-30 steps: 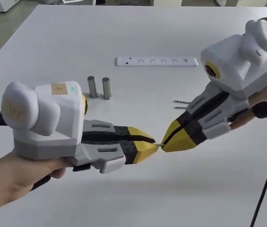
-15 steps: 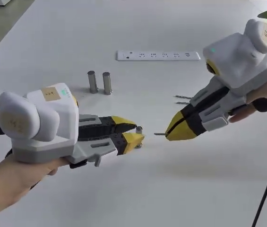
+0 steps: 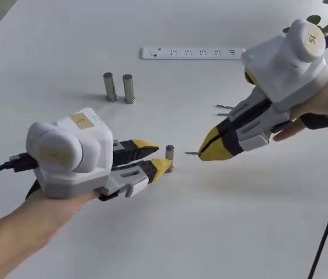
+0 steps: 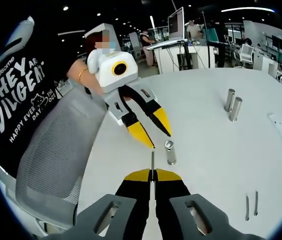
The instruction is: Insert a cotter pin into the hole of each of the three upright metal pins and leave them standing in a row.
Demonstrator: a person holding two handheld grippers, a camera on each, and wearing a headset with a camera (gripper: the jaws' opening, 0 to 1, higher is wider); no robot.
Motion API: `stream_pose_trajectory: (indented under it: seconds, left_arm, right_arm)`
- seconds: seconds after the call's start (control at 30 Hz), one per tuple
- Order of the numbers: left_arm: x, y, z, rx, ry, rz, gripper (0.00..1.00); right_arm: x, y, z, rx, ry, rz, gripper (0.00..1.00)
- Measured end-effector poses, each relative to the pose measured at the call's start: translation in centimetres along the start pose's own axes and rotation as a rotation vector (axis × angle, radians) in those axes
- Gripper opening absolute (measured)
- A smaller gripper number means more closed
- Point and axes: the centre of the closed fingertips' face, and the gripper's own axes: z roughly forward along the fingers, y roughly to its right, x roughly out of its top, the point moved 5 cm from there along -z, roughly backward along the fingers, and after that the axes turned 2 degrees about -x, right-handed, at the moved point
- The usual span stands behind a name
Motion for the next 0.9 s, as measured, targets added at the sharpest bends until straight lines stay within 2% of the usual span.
stream_pose_trajectory:
  seconds: [0.07, 0.3, 0.47, 0.57, 0.7, 0.9]
  left_arm:
    - [-0.2, -0.1, 0.2, 0.0, -0.006, 0.002, 0.18]
    - [-0.8, -0.2, 1.0, -0.006, -0.029, 0.022, 0.17]
    - [-1.2, 0.0, 1.6, 0.005, -0.054, 0.009, 0.17]
    - [-1.2, -0.1, 1.8, 0.013, -0.051, -0.009, 0.16]
    - [-1.2, -0.1, 2.3, 0.024, -0.051, 0.005, 0.15]
    - [-1.4, -0.3, 2.8, 0.034, -0.05, -0.008, 0.11]
  right_arm:
    - [0.1, -0.2, 0.2, 0.001, -0.003, -0.001, 0.0]
    - [-0.2, 0.8, 0.9, -0.005, -0.02, -0.002, 0.0]
    - [-0.3, 1.5, 1.1, -0.007, -0.023, -0.001, 0.0]
    - [-0.4, 1.6, 1.2, -0.01, -0.027, -0.006, 0.0]
    - [-0.3, 1.8, 1.4, -0.018, -0.032, -0.013, 0.0]
    - [-0.2, 1.9, 1.6, -0.018, -0.024, -0.018, 0.0]
